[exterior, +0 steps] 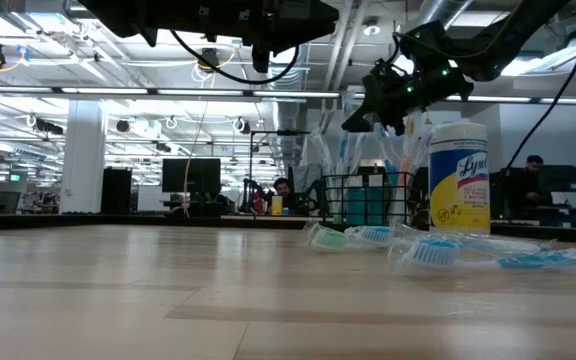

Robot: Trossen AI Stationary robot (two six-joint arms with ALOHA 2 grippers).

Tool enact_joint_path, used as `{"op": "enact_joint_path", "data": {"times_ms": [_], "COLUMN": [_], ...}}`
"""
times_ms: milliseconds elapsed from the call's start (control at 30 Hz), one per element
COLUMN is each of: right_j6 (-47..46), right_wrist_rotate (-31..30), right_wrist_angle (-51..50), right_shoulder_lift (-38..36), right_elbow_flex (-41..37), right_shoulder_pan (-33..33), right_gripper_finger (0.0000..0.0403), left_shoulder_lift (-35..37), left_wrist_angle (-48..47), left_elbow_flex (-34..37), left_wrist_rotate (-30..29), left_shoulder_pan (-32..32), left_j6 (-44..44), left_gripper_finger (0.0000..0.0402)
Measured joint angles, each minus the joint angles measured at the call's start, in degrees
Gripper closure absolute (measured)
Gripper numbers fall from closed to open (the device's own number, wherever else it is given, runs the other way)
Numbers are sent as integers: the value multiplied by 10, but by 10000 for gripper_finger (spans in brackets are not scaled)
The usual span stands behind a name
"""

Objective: Pick & Place toothbrushing station
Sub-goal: Put the blue toothbrush into the mesh organizer

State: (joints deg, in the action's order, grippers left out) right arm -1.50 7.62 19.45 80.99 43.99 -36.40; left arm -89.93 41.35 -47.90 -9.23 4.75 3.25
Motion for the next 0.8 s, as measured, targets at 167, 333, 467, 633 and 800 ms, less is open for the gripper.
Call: {"op": "enact_joint_path", "data": {"times_ms": [167,333,467,633,800], "right_j6": [3,5,4,6,35], "right_wrist_rotate": [0,1,1,1,0], "right_wrist_angle": [-1,-7,-7,-29,-86], "right_shoulder_lift": [-5,-5,-5,-5,-27], "right_elbow_flex": [0,0,1,22,51], "right_shoulder_pan": [0,0,0,8,28], "right_gripper_finger": [304,257,227,210,214], "left_shoulder_lift": [0,0,0,0,0], "left_wrist_angle": [-4,-5,-6,-6,-19], "left_elbow_flex": [0,0,0,0,0], "left_wrist_rotate": [0,0,-1,-3,-3], "left_shoulder_pan": [0,0,0,0,0], "left_j6": [0,0,0,0,0], "left_gripper_finger": [316,316,316,316,316]}}
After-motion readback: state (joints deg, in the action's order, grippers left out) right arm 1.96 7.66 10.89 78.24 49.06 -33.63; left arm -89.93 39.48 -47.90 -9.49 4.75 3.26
